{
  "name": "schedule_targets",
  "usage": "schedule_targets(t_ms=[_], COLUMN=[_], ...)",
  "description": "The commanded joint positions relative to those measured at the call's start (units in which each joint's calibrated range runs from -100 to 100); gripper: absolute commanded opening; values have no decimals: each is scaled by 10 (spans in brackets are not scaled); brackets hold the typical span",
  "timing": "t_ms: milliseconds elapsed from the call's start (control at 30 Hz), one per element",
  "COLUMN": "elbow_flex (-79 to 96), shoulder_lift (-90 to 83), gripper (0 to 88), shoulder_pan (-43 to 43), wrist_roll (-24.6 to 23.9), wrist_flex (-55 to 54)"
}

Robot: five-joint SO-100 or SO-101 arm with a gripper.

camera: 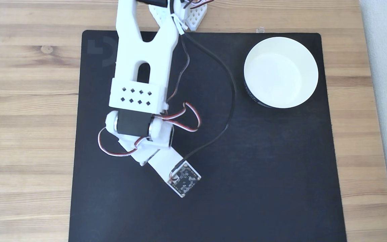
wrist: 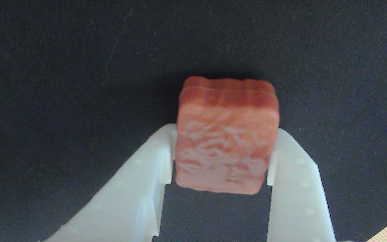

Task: Pick up the toy and place it on the plate

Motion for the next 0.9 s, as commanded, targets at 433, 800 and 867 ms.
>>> schedule_targets(t_ms=[433, 800, 867], elbow_flex=[-142, 147, 259], shoulder_lift=[-245, -476, -538], gripper=[23, 24, 24], shoulder_pan=[-96, -242, -286], wrist_roll=[3, -2, -18], wrist_flex=[47, -65, -142])
